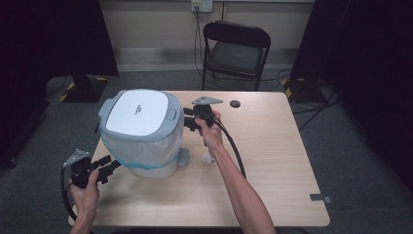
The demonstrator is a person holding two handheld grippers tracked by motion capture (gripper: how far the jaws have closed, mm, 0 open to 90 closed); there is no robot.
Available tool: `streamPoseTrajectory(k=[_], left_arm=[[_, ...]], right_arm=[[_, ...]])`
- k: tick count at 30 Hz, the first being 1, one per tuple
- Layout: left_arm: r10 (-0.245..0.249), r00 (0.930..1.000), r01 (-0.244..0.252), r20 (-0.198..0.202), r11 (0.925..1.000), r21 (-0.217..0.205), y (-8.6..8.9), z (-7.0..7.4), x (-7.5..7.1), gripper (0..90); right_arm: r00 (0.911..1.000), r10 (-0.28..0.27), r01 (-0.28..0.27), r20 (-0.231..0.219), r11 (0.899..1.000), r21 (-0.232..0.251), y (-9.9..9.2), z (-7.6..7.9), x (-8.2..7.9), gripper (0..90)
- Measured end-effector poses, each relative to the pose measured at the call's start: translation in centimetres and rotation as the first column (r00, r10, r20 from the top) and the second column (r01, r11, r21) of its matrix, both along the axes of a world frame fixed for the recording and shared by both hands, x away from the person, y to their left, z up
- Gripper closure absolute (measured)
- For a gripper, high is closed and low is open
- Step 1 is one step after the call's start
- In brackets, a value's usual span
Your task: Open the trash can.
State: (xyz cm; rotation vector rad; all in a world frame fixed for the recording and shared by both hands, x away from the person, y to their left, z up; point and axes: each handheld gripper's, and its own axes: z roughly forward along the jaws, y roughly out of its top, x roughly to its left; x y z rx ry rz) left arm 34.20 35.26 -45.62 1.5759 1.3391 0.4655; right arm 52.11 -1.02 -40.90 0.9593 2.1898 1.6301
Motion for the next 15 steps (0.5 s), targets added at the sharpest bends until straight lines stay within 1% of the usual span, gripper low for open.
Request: streamPoseTrajectory(k=[1, 2, 3, 4, 5, 6, 7, 8, 9, 10, 11, 12, 13, 14, 15], left_arm=[[0.001, 1.0, -0.001, 0.0, 1.0, 0.008, 0.1, -0.1, 0.2, 48.3], [0.009, 0.9998, -0.009, -0.016, 0.9999, 0.014, 0.1, -0.1, 0.5, 54.1], [0.023, 0.9993, -0.022, -0.028, 0.9993, 0.029, 0.0, -0.1, 0.8, 55.7], [0.012, 0.9994, -0.011, -0.032, 0.9991, 0.041, 0.1, -0.2, 1.1, 58.1], [0.014, 0.9992, -0.012, -0.039, 0.9992, 0.037, 0.3, -0.2, 1.6, 59.4], [0.014, 0.9991, -0.013, -0.039, 0.9994, 0.033, 0.5, -0.2, 1.9, 60.0], [0.014, 0.9991, -0.013, -0.039, 0.9994, 0.033, 0.5, -0.2, 1.9, 62.4], [0.003, 0.9994, -0.002, -0.035, 0.9994, 0.034, 0.5, -0.1, 2.4, 66.7], [0.002, 0.9995, -0.001, -0.033, 0.9995, 0.031, 0.6, -0.1, 2.6, 68.0], [-0.004, 0.9996, 0.004, -0.028, 0.9996, 0.027, 0.6, -0.1, 2.9, 69.0], [-0.007, 0.9995, 0.007, -0.03, 0.9999, 0.009, 0.5, -0.1, 3.2, 69.3], [-0.008, 0.9997, 0.009, -0.025, 0.9999, 0.01, 0.4, 0.0, 3.6, 69.3], [-0.008, 0.9997, 0.009, -0.025, 0.9999, 0.01, 0.4, 0.0, 3.6, 69.4], [-0.007, 0.9999, 0.008, -0.015, 0.9999, 0.015, 0.0, 0.2, 4.3, 69.4], [-0.009, 0.9999, 0.009, -0.01, 0.9998, 0.018, -0.2, 0.3, 4.8, 69.3]], right_arm=[[1.0, 0.004, -0.004, 0.004, 1.0, 0.001, 0.0, 0.0, -0.2, 61.9], [0.9999, 0.011, -0.011, 0.012, 1.0, -0.001, -0.1, 0.1, -0.6, 63.4], [0.9996, 0.022, -0.022, 0.017, 1.0, -0.002, -0.1, 0.2, -1.0, 63.8], [0.9995, 0.025, -0.025, 0.017, 1.0, -0.008, -0.2, 0.3, -1.4, 63.7], [0.9996, 0.022, -0.021, 0.019, 1.0, -0.023, -0.3, 0.4, -1.9, 64.4], [0.9992, 0.026, -0.025, 0.029, 0.999, -0.038, -0.3, 0.6, -2.6, 66.8], [0.9992, 0.026, -0.025, 0.029, 0.999, -0.038, -0.3, 0.6, -2.6, 66.8], [0.9985, 0.046, -0.045, 0.028, 0.999, -0.024, -0.7, 0.6, -3.7, 65.0], [0.9979, 0.055, -0.054, 0.034, 0.998, -0.021, -0.9, 0.6, -4.2, 64.3], [0.9975, 0.06, -0.059, 0.036, 0.998, -0.025, -1.2, 0.6, -4.7, 60.9], [0.998, 0.051, -0.05, 0.037, 0.998, -0.035, -1.5, 0.5, -5.2, 57.9], [0.9981, 0.051, -0.05, 0.035, 0.998, -0.034, -1.9, 0.4, -5.7, 58.1], [0.9981, 0.051, -0.05, 0.035, 0.998, -0.034, -1.9, 0.4, -5.7, 58.1], [0.9988, 0.041, -0.041, 0.028, 0.999, -0.013, -2.6, 0.1, -6.6, 58.2], [0.9989, 0.036, -0.036, 0.029, 0.999, -0.012, -2.8, 0.0, -6.9, 58.3]])
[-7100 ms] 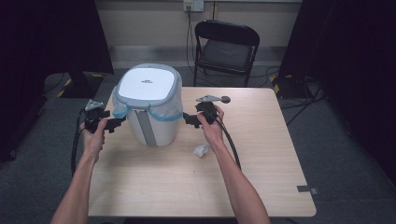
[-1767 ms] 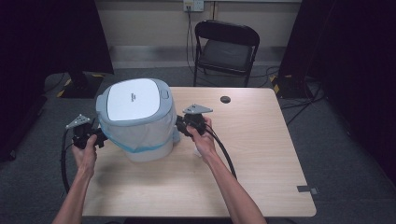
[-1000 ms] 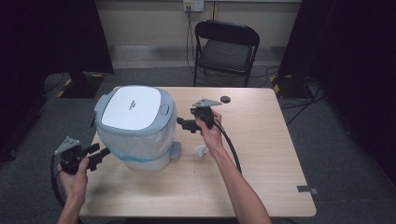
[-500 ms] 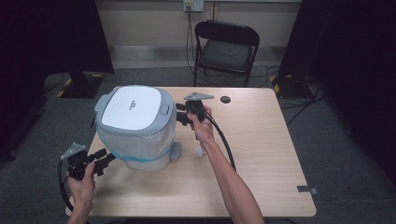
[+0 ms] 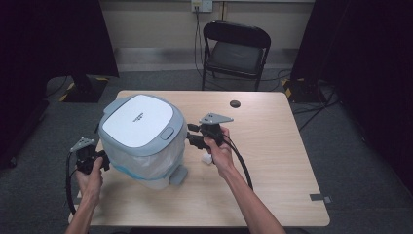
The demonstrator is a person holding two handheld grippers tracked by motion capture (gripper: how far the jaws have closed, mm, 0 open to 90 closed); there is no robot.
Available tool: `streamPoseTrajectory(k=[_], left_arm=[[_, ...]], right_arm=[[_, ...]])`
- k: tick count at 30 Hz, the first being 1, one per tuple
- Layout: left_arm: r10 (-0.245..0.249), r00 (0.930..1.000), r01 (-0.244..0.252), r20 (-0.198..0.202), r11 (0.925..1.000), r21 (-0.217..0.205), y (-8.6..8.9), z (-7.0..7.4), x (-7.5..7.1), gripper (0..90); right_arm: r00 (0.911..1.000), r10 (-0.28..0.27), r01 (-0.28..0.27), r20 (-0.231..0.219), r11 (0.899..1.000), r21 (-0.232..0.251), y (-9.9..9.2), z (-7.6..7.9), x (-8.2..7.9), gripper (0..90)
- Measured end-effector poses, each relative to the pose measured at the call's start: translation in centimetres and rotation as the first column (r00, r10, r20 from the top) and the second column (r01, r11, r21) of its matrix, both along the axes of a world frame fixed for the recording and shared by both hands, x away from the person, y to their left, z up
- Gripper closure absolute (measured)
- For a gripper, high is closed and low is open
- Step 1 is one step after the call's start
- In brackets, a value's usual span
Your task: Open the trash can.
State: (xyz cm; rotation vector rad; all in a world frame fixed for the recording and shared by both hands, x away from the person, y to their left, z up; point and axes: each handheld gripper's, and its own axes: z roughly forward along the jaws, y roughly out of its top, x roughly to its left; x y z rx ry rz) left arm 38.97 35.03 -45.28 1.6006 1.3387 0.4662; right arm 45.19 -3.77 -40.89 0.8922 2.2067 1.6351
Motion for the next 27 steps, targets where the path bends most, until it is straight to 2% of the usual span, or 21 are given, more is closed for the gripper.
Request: streamPoseTrajectory(k=[1, 2, 3, 5, 6, 9, 11, 12, 13, 14, 15, 16, 17, 18, 19, 20, 21, 22, 23, 24, 27], left_arm=[[0.0, 1.0, 0.0, 0.0, 1.0, 0.0, 0.0, 0.0, 0.0, 69.5], [0.0, 1.0, 0.0, 0.001, 1.0, -0.004, -0.4, 0.4, 1.0, 69.6], [-0.024, 0.9997, 0.024, 0.01, 0.9991, -0.035, -0.3, 0.5, 1.4, 71.8], [-0.037, 0.9989, 0.039, 0.028, 0.996, -0.081, -0.2, 0.5, 2.0, 70.3], [-0.034, 0.9991, 0.036, 0.026, 0.996, -0.081, -0.2, 0.5, 2.1, 68.4], [-0.035, 0.9993, 0.036, 0.016, 0.9978, -0.056, 0.0, 0.5, 2.2, 59.1], [-0.024, 0.9997, 0.024, -0.001, 0.9988, -0.043, 0.6, 0.7, 1.3, 48.6], [-0.013, 0.9999, 0.013, -0.008, 0.9992, -0.039, 0.9, 0.8, 0.9, 46.7], [0.015, 0.9995, -0.016, -0.029, 0.9995, -0.029, 1.2, 1.1, -0.1, 46.0], [0.033, 0.9989, -0.034, -0.033, 0.9991, -0.024, 1.5, 1.4, -1.0, 45.5], [0.06, 0.9976, -0.061, -0.033, 0.9981, -0.015, 1.7, 1.5, -1.9, 45.4], [0.066, 0.9971, -0.066, -0.04, 0.9977, -0.017, 1.8, 1.4, -2.7, 45.3], [0.061, 0.9972, -0.062, -0.045, 0.9976, -0.031, 1.7, 1.1, -3.4, 45.3], [0.05, 0.9978, -0.051, -0.044, 0.9986, -0.014, 1.5, 0.9, -3.9, 45.3], [0.024, 0.9984, -0.024, -0.052, 0.9997, -0.007, 1.1, 0.5, -4.2, 45.3], [0.024, 0.9984, -0.024, -0.052, 0.9997, -0.007, 1.1, 0.5, -4.2, 44.9], [-0.007, 0.9988, 0.005, -0.049, 0.999, -0.044, 0.3, 0.0, -4.8, 44.6], [-0.007, 0.9988, 0.005, -0.049, 0.999, -0.044, 0.3, 0.0, -4.8, 44.7], [0.021, 0.9992, -0.023, -0.033, 0.9986, -0.047, -0.5, -0.2, -5.2, 48.1], [0.029, 0.9992, -0.03, -0.028, 0.9985, -0.046, -0.6, -0.2, -5.2, 47.9], [0.018, 0.9994, -0.02, -0.029, 0.9976, -0.067, -0.4, -0.4, -5.0, 48.0]], right_arm=[[1.0, -0.004, 0.004, -0.008, 1.0, 0.008, -0.2, -0.1, -0.4, 58.1], [0.9998, -0.007, 0.007, -0.017, 1.0, 0.016, -0.3, -0.1, -0.8, 58.1], [0.9998, -0.008, 0.009, -0.019, 1.0, 0.014, -0.3, -0.1, -1.1, 58.0], [0.9996, -0.019, 0.019, -0.023, 1.0, 0.002, -0.5, -0.1, -1.8, 58.2], [0.9995, -0.022, 0.022, -0.021, 1.0, -0.003, -0.6, -0.1, -2.1, 54.7], [0.9991, -0.037, 0.037, -0.019, 0.999, -0.003, -1.3, -0.3, -2.1, 36.0], [0.9992, -0.016, 0.016, -0.038, 1.0, -0.002, -2.0, -0.8, -1.3, 18.1], [0.9991, -0.028, 0.027, -0.032, 0.999, -0.017, -2.3, -0.9, -1.0, 19.6], [0.9988, -0.048, 0.047, -0.014, 0.998, -0.042, -2.5, -1.0, -0.8, 21.6], [0.9968, -0.08, 0.079, -0.011, 0.994, -0.077, -2.8, -1.1, -0.4, 21.5], [0.9954, -0.091, 0.088, -0.029, 0.993, -0.081, -3.0, -1.2, 0.0, 21.3], [0.9948, -0.096, 0.093, -0.033, 0.992, -0.089, -3.1, -1.3, 0.4, 20.7], [0.9938, -0.106, 0.103, -0.033, 0.991, -0.089, -3.1, -1.3, 0.8, 20.6], [0.9921, -0.118, 0.114, -0.044, 0.99, -0.078, -3.1, -1.3, 1.3, 20.3], [0.992, -0.117, 0.114, -0.046, 0.991, -0.07, -3.1, -1.3, 1.8, 19.7], [0.992, -0.117, 0.114, -0.046, 0.991, -0.07, -3.1, -1.3, 1.8, 19.7], [0.9934, -0.104, 0.1, -0.049, 0.993, -0.065, -2.5, -1.1, 2.5, 19.3], [0.9934, -0.104, 0.1, -0.049, 0.993, -0.065, -2.5, -1.1, 2.5, 19.3], [0.9962, -0.082, 0.08, -0.03, 0.995, -0.06, -1.7, -0.9, 2.8, 18.6], [0.9957, -0.086, 0.084, -0.035, 0.995, -0.061, -1.4, -0.9, 2.9, 18.6], [0.9966, -0.068, 0.066, -0.047, 0.997, -0.046, -0.8, -0.9, 3.2, 18.6]])
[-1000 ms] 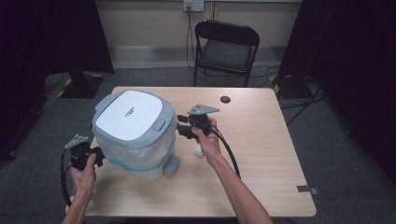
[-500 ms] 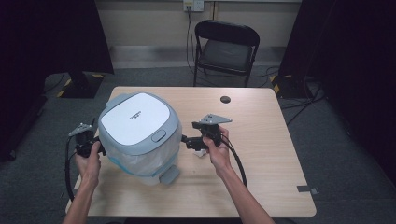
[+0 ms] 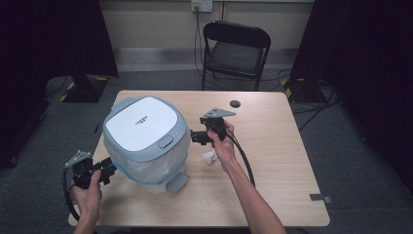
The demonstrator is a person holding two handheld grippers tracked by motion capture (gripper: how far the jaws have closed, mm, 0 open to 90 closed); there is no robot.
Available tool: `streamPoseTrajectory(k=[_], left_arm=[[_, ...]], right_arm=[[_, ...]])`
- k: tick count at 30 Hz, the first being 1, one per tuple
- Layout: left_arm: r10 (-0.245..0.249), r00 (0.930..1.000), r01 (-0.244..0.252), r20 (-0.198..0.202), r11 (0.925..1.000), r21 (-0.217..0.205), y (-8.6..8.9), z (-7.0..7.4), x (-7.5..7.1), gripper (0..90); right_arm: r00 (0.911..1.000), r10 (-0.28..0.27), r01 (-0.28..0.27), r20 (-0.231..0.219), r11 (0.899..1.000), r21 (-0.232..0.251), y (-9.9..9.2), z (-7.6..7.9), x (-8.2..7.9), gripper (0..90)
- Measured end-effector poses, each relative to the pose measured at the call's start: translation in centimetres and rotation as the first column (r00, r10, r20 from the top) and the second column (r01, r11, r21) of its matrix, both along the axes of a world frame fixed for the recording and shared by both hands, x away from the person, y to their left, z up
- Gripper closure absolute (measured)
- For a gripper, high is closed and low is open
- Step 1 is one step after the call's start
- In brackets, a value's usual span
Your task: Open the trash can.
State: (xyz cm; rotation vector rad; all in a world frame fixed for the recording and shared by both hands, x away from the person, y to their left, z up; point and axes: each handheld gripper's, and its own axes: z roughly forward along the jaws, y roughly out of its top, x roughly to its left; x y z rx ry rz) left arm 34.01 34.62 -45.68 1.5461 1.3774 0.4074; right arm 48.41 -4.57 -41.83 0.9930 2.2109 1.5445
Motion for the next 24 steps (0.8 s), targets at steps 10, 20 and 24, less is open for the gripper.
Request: streamPoseTrajectory(k=[10, 20, 24], left_arm=[[-0.028, 0.9996, 0.028, 0.003, 0.9996, 0.003, -0.5, 0.2, 2.6, 56.4], [-0.068, 0.9977, 0.068, 0.0, 0.9974, 0.024, -0.5, 0.5, 5.8, 65.5], [-0.101, 0.9948, 0.101, 0.006, 0.9931, 0.059, -1.3, 0.7, 6.8, 64.9]], right_arm=[[0.999, 0.044, -0.044, -0.004, 0.998, 0.033, 1.0, -0.3, -2.0, 52.5], [0.9943, 0.107, -0.107, -0.002, 0.993, 0.053, 0.3, -0.7, -6.0, 41.4], [0.9917, 0.126, -0.124, -0.025, 0.99, 0.067, -0.8, -0.8, -6.7, 35.9]])
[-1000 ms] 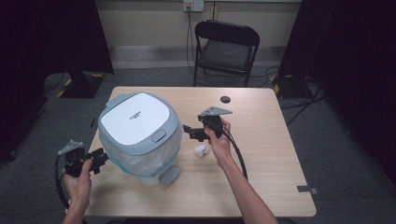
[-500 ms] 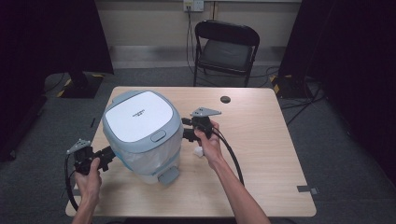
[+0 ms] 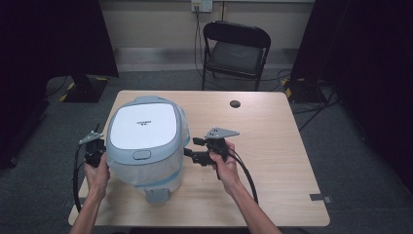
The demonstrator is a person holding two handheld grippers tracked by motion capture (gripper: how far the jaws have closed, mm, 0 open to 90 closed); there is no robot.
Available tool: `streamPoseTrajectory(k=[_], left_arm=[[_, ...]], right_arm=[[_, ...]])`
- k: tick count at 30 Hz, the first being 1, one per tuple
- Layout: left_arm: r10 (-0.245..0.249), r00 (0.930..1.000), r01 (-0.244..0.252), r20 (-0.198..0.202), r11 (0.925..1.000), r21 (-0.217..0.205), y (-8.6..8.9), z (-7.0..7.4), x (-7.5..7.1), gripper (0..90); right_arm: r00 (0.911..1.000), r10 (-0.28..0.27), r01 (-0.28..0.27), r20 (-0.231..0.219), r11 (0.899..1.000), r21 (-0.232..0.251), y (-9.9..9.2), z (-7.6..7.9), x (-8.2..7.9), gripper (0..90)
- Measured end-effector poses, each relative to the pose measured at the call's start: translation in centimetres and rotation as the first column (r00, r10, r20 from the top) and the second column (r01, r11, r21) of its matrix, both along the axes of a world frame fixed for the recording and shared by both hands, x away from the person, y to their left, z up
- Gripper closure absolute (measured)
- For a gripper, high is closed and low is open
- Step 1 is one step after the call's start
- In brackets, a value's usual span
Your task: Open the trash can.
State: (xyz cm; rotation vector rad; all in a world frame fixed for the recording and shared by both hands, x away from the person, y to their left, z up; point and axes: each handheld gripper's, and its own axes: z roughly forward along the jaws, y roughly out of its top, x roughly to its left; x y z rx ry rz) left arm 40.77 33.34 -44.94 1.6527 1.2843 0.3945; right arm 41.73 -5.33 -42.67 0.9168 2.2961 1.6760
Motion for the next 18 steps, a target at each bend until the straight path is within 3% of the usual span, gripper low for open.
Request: streamPoseTrajectory(k=[2, 4, 5, 6, 9, 11, 12, 16, 18], left_arm=[[0.01, 0.9999, -0.01, -0.001, 0.9999, -0.003, -0.4, 0.0, 0.6, 63.6], [0.011, 0.9999, -0.011, 0.0, 0.9999, -0.002, -0.5, 0.0, 0.8, 63.6], [0.018, 0.9998, -0.018, -0.003, 0.9998, 0.004, -0.7, 0.1, 1.0, 63.6], [0.007, 1.0, -0.007, -0.003, 0.9999, 0.008, -0.9, 0.2, 1.2, 67.2], [0.015, 0.9999, -0.015, -0.004, 0.9999, -0.007, -0.8, 0.1, 1.1, 65.9], [0.017, 0.9997, -0.018, -0.014, 0.9997, -0.017, 0.3, 0.0, 1.1, 46.2], [-0.003, 0.9999, 0.002, -0.014, 0.9998, -0.019, 0.7, 0.1, 0.9, 41.0], [0.014, 0.9999, -0.014, 0.005, 0.9999, -0.008, 1.5, 0.5, -0.5, 40.2], [0.009, 0.9999, -0.008, -0.01, 0.9989, 0.046, 1.5, 0.5, -2.1, 38.9]], right_arm=[[0.9999, 0.012, -0.012, 0.001, 1.0, -0.006, -0.2, 0.1, -0.4, 32.4], [1.0, 0.009, -0.009, 0.0, 1.0, -0.018, -0.2, 0.0, -0.5, 19.9], [1.0, 0.009, -0.009, 0.0, 1.0, -0.018, -0.2, 0.0, -0.5, 19.9], [0.9998, 0.01, -0.01, -0.017, 1.0, -0.014, -0.2, -0.3, -0.2, 12.0], [0.9996, 0.019, -0.019, -0.02, 1.0, -0.002, -0.3, -0.4, 0.0, 11.9], [0.9999, 0.01, -0.01, 0.003, 1.0, -0.01, -0.3, -0.3, -0.1, 13.8], [0.9999, 0.011, -0.011, 0.007, 1.0, -0.011, -0.3, -0.3, -0.1, 15.2], [0.9999, -0.007, 0.008, 0.014, 0.999, -0.047, -0.5, -0.5, 0.0, 16.0], [0.9989, -0.044, 0.045, 0.014, 0.996, -0.072, -0.7, -0.7, 0.1, 16.3]])
